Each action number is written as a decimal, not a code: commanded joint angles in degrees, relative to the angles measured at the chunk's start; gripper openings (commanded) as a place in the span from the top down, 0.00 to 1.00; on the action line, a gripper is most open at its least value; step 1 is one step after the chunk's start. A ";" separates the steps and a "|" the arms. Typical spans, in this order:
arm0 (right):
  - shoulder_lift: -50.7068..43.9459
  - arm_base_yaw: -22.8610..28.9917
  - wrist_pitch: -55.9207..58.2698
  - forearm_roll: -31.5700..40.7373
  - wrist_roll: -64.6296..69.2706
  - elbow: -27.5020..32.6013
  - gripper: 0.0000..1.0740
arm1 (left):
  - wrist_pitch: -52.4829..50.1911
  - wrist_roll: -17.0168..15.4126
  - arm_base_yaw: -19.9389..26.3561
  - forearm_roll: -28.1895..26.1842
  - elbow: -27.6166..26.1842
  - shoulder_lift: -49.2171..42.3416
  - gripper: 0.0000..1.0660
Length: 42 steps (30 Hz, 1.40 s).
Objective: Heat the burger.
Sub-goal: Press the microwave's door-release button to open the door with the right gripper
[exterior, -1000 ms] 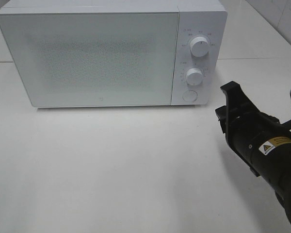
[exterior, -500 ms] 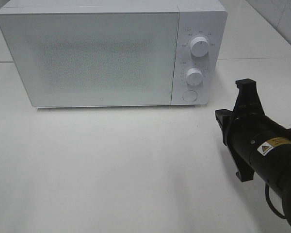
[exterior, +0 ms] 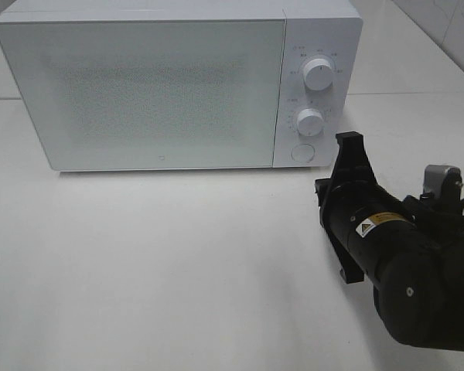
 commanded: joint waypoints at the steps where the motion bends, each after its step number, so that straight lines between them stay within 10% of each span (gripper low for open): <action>1: 1.26 -1.26 0.92 -0.23 -0.06 -1.55 1.00 | 0.06 0.00 0.06 -0.17 0.11 -1.20 0.08; 42: 14.15 -14.15 8.82 -7.39 -3.78 -21.14 1.00 | 0.06 0.00 0.06 -0.11 0.11 -0.86 0.08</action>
